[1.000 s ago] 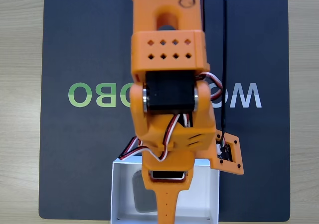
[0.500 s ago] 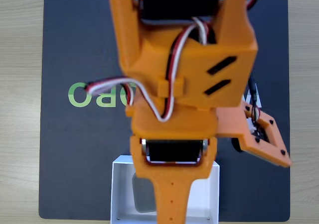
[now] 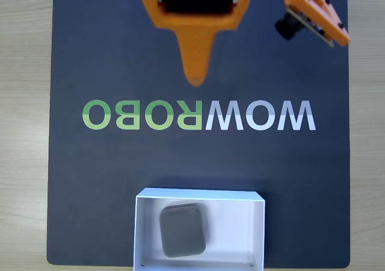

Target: Grab the usb to bin

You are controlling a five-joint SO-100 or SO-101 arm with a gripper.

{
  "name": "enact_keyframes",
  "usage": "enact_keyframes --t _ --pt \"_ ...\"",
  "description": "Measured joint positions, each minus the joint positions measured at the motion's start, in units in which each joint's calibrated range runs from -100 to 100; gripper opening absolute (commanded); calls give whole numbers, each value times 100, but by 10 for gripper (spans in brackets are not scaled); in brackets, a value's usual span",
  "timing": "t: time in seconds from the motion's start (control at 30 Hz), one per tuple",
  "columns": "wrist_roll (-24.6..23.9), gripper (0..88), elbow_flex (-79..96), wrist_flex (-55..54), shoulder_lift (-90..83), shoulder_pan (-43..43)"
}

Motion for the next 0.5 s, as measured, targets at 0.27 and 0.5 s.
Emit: enact_keyframes --t 0.27,0.5 --pt "0 19 3163 -155 -2414 -292" --pt "31 20 5883 -862 -4681 -380"
